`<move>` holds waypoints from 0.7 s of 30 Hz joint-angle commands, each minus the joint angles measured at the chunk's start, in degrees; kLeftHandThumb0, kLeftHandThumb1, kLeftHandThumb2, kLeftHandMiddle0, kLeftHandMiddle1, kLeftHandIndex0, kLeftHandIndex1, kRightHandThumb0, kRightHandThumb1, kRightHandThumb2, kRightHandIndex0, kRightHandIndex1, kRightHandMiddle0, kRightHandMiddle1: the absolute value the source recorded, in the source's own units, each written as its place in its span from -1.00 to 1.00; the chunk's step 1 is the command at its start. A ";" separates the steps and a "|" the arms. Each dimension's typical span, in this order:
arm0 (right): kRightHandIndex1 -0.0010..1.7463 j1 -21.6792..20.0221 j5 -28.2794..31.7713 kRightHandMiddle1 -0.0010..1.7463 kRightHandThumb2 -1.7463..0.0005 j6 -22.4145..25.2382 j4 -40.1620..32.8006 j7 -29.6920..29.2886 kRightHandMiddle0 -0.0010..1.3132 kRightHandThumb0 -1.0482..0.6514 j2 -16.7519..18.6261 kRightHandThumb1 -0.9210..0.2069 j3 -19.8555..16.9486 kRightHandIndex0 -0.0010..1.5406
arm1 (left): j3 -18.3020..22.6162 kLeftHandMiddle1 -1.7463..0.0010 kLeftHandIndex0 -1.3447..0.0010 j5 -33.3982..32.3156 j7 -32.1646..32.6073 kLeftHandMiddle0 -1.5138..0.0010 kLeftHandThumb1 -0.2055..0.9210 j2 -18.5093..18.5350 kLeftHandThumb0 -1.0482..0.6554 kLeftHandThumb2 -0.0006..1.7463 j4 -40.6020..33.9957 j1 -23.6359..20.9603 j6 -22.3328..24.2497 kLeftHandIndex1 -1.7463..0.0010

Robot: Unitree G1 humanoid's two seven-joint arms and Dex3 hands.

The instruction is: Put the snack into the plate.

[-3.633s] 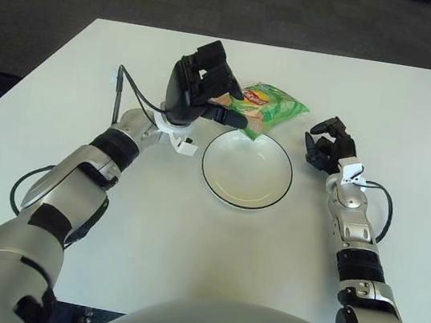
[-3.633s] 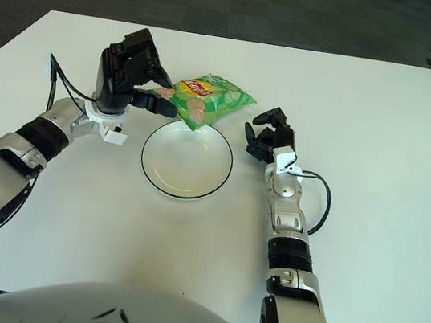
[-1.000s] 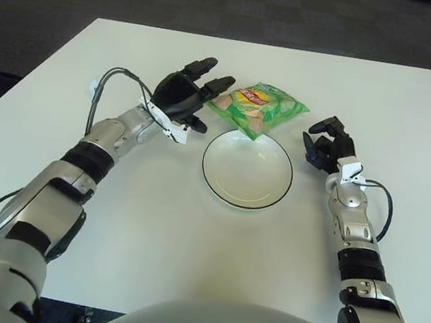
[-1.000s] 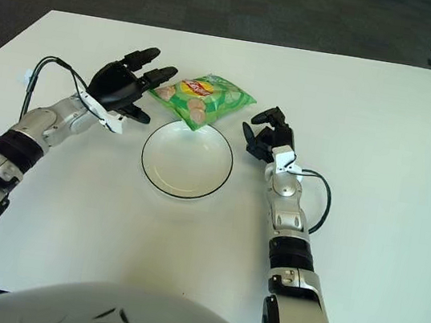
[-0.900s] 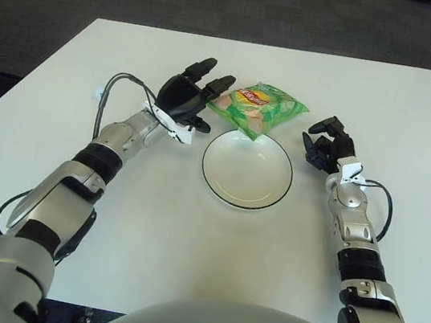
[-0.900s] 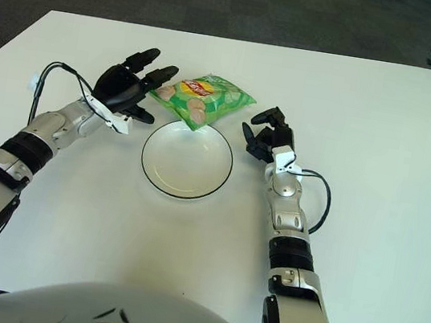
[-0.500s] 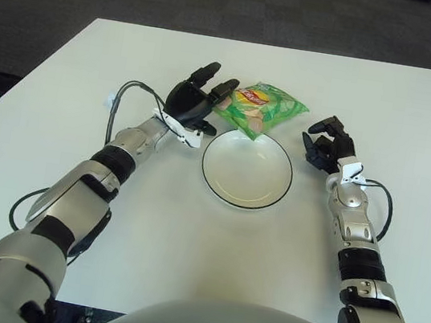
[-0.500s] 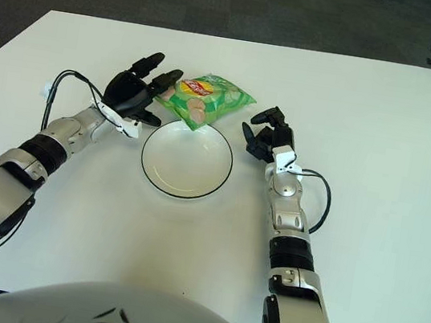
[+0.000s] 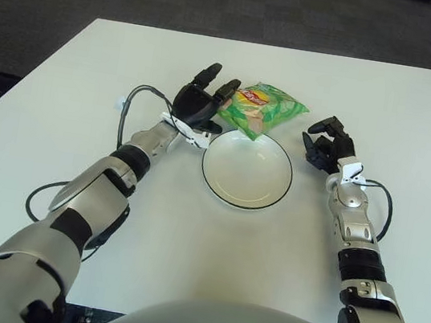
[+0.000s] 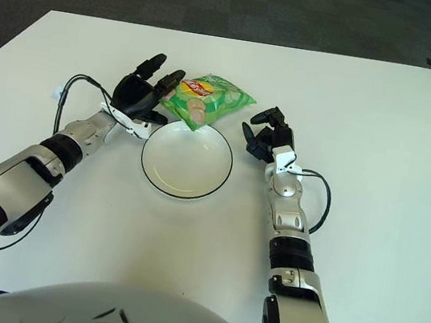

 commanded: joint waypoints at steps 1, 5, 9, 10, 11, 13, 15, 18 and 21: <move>1.00 0.76 0.10 0.86 0.33 0.97 -0.08 0.37 -0.41 -0.20 -0.09 -0.78 -0.12 -0.02 | -0.95 0.99 0.57 0.17 1.84 0.70 0.73 -0.61 -0.35 -1.00 1.42 -1.95 0.45 0.99; 1.00 0.87 0.09 0.86 0.33 0.96 -0.18 0.40 -0.41 -0.20 -0.10 -0.78 -0.13 -0.02 | -1.46 0.99 0.57 -0.12 2.98 0.69 0.73 -1.35 -0.36 -1.00 2.23 -2.28 0.28 0.99; 1.00 0.90 0.07 0.86 0.33 1.01 -0.23 0.41 -0.41 -0.20 -0.09 -0.78 -0.11 -0.02 | -1.89 0.99 0.56 -0.40 4.02 0.68 0.73 -1.99 -0.36 -1.00 2.79 -2.59 0.00 0.99; 1.00 0.90 0.07 0.86 0.34 1.03 -0.24 0.41 -0.41 -0.20 -0.08 -0.78 -0.10 -0.02 | -1.99 0.99 0.56 -0.44 4.25 0.67 0.73 -2.13 -0.36 -1.00 2.91 -2.67 -0.07 0.99; 1.00 0.98 0.03 0.86 0.34 1.09 -0.37 0.38 -0.41 -0.20 -0.04 -0.78 -0.06 -0.02 | -2.10 0.99 0.56 -0.46 4.56 0.67 0.73 -2.26 -0.36 -1.00 2.97 -2.73 -0.21 0.99; 1.00 1.06 -0.01 0.86 0.34 1.18 -0.53 0.35 -0.41 -0.20 0.02 -0.79 -0.01 -0.02 | -2.29 0.98 0.54 -0.51 4.99 0.65 0.73 -2.49 -0.35 -1.00 3.09 -2.84 -0.48 0.98; 1.00 1.08 -0.03 0.85 0.36 1.27 -0.57 0.36 -0.41 -0.20 0.02 -0.80 0.01 -0.02 | -2.53 0.98 0.53 -0.56 5.23 0.64 0.73 -2.76 -0.35 -1.00 3.17 -3.02 -0.84 0.98; 1.00 1.10 -0.04 0.84 0.38 1.37 -0.63 0.39 -0.41 -0.20 0.02 -0.81 0.04 -0.02 | -2.93 0.98 0.52 -0.55 5.52 0.63 0.73 -3.18 -0.35 -1.00 3.26 -3.33 -1.29 0.98; 1.00 1.11 -0.08 0.84 0.39 1.47 -0.69 0.38 -0.41 -0.20 0.07 -0.82 0.12 -0.02 | -3.42 0.98 0.51 -0.34 6.22 0.61 0.73 -3.62 -0.35 -1.00 3.43 -3.69 -1.69 0.98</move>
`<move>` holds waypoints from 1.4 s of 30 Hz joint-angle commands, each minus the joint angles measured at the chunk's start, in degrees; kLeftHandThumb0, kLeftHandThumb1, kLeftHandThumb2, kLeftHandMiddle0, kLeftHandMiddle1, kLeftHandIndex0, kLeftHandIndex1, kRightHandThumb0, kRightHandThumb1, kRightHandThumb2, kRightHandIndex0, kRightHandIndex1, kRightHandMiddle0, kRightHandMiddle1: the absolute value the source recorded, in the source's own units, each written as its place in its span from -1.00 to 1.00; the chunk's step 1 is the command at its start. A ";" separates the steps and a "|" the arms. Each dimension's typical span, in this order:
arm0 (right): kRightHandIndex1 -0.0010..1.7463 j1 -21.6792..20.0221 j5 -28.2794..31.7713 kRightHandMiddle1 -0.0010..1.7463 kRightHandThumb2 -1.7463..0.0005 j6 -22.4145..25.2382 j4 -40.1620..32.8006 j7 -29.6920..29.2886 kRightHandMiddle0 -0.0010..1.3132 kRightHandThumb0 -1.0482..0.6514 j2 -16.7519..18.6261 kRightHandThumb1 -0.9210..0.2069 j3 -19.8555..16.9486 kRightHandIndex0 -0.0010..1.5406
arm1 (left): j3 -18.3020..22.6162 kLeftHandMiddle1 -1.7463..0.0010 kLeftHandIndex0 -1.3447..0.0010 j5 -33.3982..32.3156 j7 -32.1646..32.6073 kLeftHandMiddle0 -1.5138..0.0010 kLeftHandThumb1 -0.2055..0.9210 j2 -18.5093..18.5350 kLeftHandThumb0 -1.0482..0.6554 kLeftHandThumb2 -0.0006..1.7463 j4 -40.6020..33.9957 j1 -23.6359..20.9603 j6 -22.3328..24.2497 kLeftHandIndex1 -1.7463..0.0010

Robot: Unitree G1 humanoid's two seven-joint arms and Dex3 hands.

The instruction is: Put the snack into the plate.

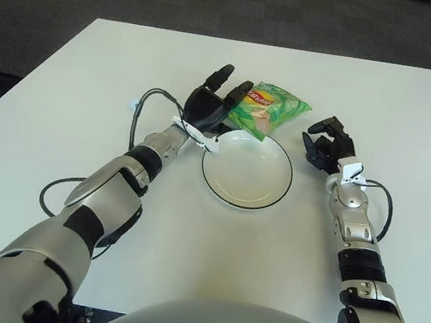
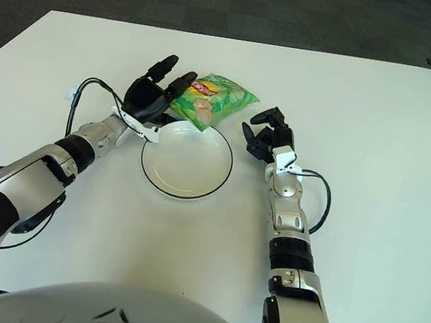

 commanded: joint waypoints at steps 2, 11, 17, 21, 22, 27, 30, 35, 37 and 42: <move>1.00 0.88 -0.08 0.84 0.39 1.12 -0.19 0.32 -0.41 -0.20 0.07 -0.82 0.11 -0.02 | -1.15 0.98 0.51 0.34 1.75 0.60 0.74 -0.48 -0.35 -1.00 0.73 -2.01 -0.70 0.98; 1.00 0.83 -0.13 0.84 0.40 0.87 0.15 0.38 -0.41 -0.20 0.02 -0.83 0.20 -0.03 | -3.97 -0.01 0.08 1.93 9.17 0.30 0.93 -1.64 -0.25 -0.94 3.18 -3.55 -2.94 0.03; 1.00 0.79 -0.23 0.84 0.41 0.88 0.16 0.35 -0.41 -0.20 0.05 -0.84 0.33 -0.03 | -4.50 -0.89 0.08 1.62 11.37 0.27 0.83 -3.28 -0.22 -0.67 5.28 -4.13 -2.66 -0.49; 1.00 0.85 -0.31 0.83 0.41 0.84 0.16 0.33 -0.41 -0.20 0.03 -0.84 0.41 -0.03 | -4.75 -0.98 0.23 1.70 14.43 0.21 0.58 -4.06 -0.22 -0.25 5.84 -3.86 -2.27 -0.74; 1.00 0.85 -0.32 0.83 0.41 0.83 0.18 0.34 -0.41 -0.20 0.02 -0.84 0.42 -0.03 | -4.80 -0.98 0.28 1.73 15.10 0.17 0.54 -4.22 -0.22 -0.16 5.95 -3.79 -2.11 -0.82; 1.00 0.87 -0.40 0.82 0.46 0.83 0.22 0.38 -0.40 -0.20 -0.03 -0.88 0.51 -0.04 | -5.22 -1.00 0.39 1.75 17.02 0.08 0.46 -4.61 -0.22 0.01 6.50 -3.71 -1.49 -0.96; 1.00 0.84 -0.44 0.82 0.47 0.81 0.31 0.41 -0.40 -0.20 -0.06 -0.88 0.55 -0.04 | -5.38 -1.00 0.41 1.69 17.37 0.05 0.44 -4.60 -0.22 0.05 6.69 -3.73 -1.51 -0.99; 1.00 0.76 -0.45 0.81 0.48 0.72 0.53 0.54 -0.40 -0.20 -0.19 -0.89 0.58 -0.04 | -5.53 -1.00 0.41 1.62 17.75 0.04 0.43 -4.14 -0.22 0.08 6.91 -3.69 -1.90 -1.00; 1.00 0.75 -0.49 0.81 0.48 0.68 0.60 0.58 -0.40 -0.20 -0.22 -0.89 0.63 -0.04 | -5.61 -1.00 0.24 1.63 17.91 0.01 0.66 -3.77 0.06 -0.41 7.01 -3.64 -2.15 -1.00; 1.00 0.69 -0.61 0.81 0.49 0.58 0.85 0.65 -0.40 -0.20 -0.35 -0.90 0.74 -0.04 | -5.81 -1.00 0.15 1.66 18.09 -0.01 0.90 -3.04 0.23 -0.82 7.50 -3.71 -2.59 -1.00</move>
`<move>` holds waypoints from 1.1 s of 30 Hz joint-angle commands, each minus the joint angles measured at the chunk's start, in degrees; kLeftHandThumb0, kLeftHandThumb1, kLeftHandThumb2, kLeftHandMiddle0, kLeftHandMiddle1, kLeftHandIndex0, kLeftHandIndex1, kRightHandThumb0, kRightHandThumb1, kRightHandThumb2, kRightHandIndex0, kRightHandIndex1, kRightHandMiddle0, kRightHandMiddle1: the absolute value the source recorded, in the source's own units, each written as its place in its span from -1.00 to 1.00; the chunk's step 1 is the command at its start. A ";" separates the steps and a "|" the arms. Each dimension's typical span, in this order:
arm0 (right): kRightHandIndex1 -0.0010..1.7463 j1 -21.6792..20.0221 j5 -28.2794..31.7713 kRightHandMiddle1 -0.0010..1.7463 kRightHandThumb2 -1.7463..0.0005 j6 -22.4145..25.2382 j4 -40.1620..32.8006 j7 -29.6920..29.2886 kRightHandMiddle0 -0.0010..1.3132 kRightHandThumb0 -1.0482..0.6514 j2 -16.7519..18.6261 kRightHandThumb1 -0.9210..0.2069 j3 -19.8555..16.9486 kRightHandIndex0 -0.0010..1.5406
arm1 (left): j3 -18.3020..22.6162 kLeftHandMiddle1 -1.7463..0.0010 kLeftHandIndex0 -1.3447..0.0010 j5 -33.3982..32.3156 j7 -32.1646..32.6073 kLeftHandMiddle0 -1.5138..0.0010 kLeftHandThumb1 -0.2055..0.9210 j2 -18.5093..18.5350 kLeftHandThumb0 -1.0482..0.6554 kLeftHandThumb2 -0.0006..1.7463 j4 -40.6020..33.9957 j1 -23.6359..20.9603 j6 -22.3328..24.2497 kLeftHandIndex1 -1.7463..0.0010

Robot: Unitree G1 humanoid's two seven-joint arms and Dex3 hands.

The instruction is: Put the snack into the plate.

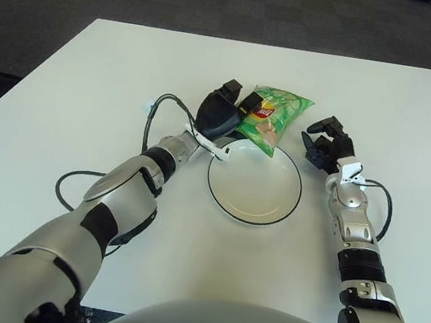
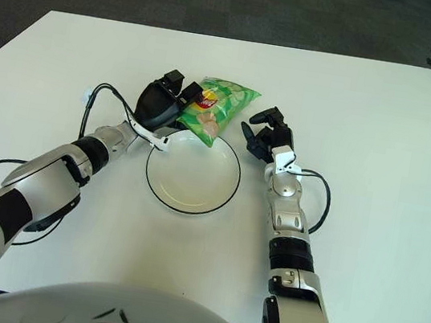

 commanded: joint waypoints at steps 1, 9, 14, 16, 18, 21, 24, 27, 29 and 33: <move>1.00 0.67 -0.53 0.81 0.49 0.49 0.99 0.60 -0.40 -0.20 -0.38 -0.90 0.37 -0.04 | -0.34 -1.00 0.15 0.11 0.95 -0.01 0.92 1.27 0.24 -0.85 0.98 -1.07 -0.27 -1.00; 0.99 0.63 -0.50 0.78 0.59 0.56 1.26 0.94 -0.39 -0.19 -0.71 -0.97 0.35 -0.04 | 0.02 -1.00 0.10 -0.44 1.23 -0.02 0.97 1.66 0.26 -0.91 2.11 -1.19 -0.39 -1.00; 0.99 0.66 -0.48 0.78 0.61 0.61 1.32 1.18 -0.39 -0.19 -0.85 -0.99 0.30 -0.04 | 0.98 -1.00 0.10 -1.42 2.75 -0.02 0.98 2.04 0.25 -0.92 1.84 -1.36 -1.57 -1.00; 0.99 0.66 -0.47 0.77 0.62 0.63 1.34 1.28 -0.38 -0.19 -0.92 -0.99 0.29 -0.04 | 1.31 -1.00 0.10 -1.70 3.90 -0.02 0.99 2.32 0.25 -0.92 1.43 -1.61 -2.32 -1.00; 0.99 0.64 -0.48 0.77 0.62 0.69 1.38 1.37 -0.38 -0.19 -0.99 -1.00 0.30 -0.04 | 1.50 -1.00 0.10 -1.73 5.78 -0.03 0.99 2.69 0.25 -0.92 0.80 -1.87 -3.02 -1.00; 0.99 0.61 -0.51 0.76 0.63 0.78 1.46 1.57 -0.37 -0.19 -1.11 -1.00 0.36 -0.04 | 1.75 -1.00 0.10 -1.55 9.41 -0.03 1.00 3.78 0.25 -0.93 -1.11 -2.47 -4.45 -1.00; 0.98 0.55 -0.50 0.76 0.63 0.77 1.62 1.80 -0.37 -0.19 -1.25 -1.00 0.37 -0.04 | 2.09 -1.00 0.11 -1.48 11.73 -0.03 1.00 4.70 0.26 -0.92 -3.00 -2.81 -5.44 -1.00; 0.98 0.46 -0.49 0.76 0.63 0.68 1.86 2.01 -0.37 -0.19 -1.34 -1.00 0.40 -0.05 | 2.54 -1.00 0.11 -1.50 12.59 -0.04 1.00 5.99 0.27 -0.92 -5.20 -2.88 -6.64 -1.00; 0.98 0.39 -0.49 0.76 0.63 0.59 2.05 2.11 -0.37 -0.19 -1.40 -1.00 0.41 -0.05 | 2.82 -1.00 0.11 -1.50 12.66 -0.05 1.00 6.82 0.28 -0.92 -6.59 -2.83 -7.22 -1.00; 0.98 0.27 -0.54 0.76 0.63 0.50 2.34 2.24 -0.37 -0.19 -1.48 -1.00 0.44 -0.05 | 3.31 -1.00 0.10 -1.28 12.95 -0.06 1.00 8.09 0.30 -0.90 -9.49 -2.23 -7.63 -1.00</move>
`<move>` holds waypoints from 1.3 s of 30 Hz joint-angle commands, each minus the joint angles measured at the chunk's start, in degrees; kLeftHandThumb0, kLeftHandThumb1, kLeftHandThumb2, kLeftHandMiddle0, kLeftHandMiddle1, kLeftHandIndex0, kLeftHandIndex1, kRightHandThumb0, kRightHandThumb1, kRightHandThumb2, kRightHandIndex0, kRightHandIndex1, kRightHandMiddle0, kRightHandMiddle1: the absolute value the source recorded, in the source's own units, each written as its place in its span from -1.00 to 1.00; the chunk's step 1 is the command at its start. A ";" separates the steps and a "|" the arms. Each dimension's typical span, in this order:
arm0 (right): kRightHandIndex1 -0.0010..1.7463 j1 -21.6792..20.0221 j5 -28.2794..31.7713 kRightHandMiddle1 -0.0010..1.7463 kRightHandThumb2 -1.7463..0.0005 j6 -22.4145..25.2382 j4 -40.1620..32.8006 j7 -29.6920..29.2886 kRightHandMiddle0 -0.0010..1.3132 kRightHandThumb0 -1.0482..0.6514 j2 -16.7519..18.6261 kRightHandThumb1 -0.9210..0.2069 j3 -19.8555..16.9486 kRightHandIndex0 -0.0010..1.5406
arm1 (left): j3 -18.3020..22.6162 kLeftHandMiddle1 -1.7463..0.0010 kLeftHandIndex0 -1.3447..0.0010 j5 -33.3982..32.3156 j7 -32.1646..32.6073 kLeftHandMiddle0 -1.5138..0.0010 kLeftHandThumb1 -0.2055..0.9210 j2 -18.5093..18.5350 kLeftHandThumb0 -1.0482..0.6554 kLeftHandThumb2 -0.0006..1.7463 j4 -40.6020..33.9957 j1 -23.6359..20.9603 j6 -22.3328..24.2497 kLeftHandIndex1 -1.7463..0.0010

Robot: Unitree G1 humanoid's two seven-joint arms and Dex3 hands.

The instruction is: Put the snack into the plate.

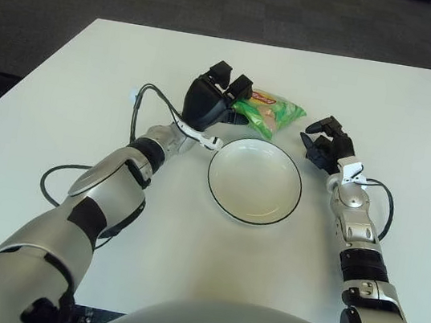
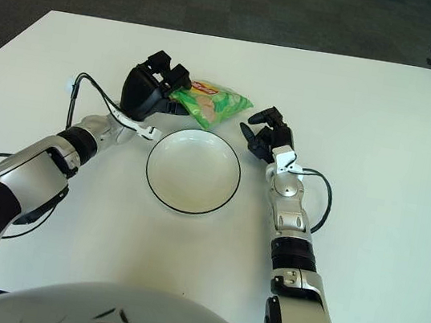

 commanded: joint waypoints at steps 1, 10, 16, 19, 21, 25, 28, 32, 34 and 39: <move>0.98 0.53 -0.57 0.76 0.63 1.14 1.71 0.44 -0.37 -0.19 -0.44 -1.00 0.30 -0.05 | 1.01 -1.00 0.10 0.34 1.93 -0.07 1.00 1.86 0.30 -0.90 -3.35 -0.61 -0.40 -1.00; 0.98 0.25 -0.71 0.76 0.63 1.21 2.20 0.52 -0.37 -0.19 -0.55 -1.00 0.49 -0.04 | 1.59 -1.00 0.04 2.43 7.22 -0.14 1.00 4.43 0.34 -0.88 -11.11 0.04 -2.23 -1.00; 0.97 0.15 -0.67 0.76 0.63 0.97 2.57 0.74 -0.37 -0.19 -0.70 -1.00 0.66 -0.04 | 2.17 -1.00 0.02 3.25 7.68 -0.17 1.00 5.55 0.35 -0.87 -15.24 0.68 -3.59 -1.00; 0.97 0.08 -0.58 0.76 0.63 0.73 2.83 1.07 -0.37 -0.19 -0.86 -1.00 0.78 -0.04 | 2.30 -1.00 0.02 3.37 7.75 -0.18 1.00 6.11 0.36 -0.86 -17.37 1.37 -5.08 -1.00; 0.97 0.03 -0.53 0.76 0.63 0.56 3.00 1.30 -0.37 -0.19 -0.95 -1.00 0.83 -0.04 | 2.42 -1.00 0.02 3.41 7.73 -0.18 1.00 6.35 0.36 -0.86 -18.01 1.65 -5.72 -1.00; 0.97 -0.13 -0.54 0.75 0.63 0.22 3.45 1.77 -0.37 -0.19 -1.11 -1.00 0.92 -0.04 | 2.59 -1.00 0.04 3.63 7.85 -0.19 1.00 6.90 0.37 -0.82 -18.81 2.04 -7.24 -1.00; 0.97 -0.25 -0.60 0.76 0.63 -0.04 3.78 2.06 -0.37 -0.19 -1.25 -1.00 0.98 -0.04 | 2.66 -1.00 0.05 3.92 8.02 -0.19 1.00 7.36 0.38 -0.81 -19.31 2.23 -8.43 -1.00; 0.97 -0.41 -0.69 0.76 0.63 -0.58 4.32 2.52 -0.37 -0.19 -1.57 -1.00 1.11 -0.03 | 2.74 -1.00 0.06 4.71 8.52 -0.19 1.00 8.20 0.40 -0.78 -20.26 2.57 -10.19 -1.00; 0.97 -0.50 -0.67 0.76 0.63 -0.93 4.62 2.74 -0.37 -0.19 -1.70 -1.00 1.11 -0.03 | 2.82 -1.00 0.07 5.07 8.69 -0.18 0.97 8.94 0.41 -0.75 -21.41 3.16 -11.24 -1.00; 0.97 -0.72 -0.52 0.76 0.63 -1.49 5.24 2.95 -0.37 -0.19 -1.94 -1.00 1.15 -0.03 | 3.95 -1.00 0.09 4.91 7.23 -0.17 0.66 11.08 0.43 -0.35 -26.27 5.43 -12.95 -1.00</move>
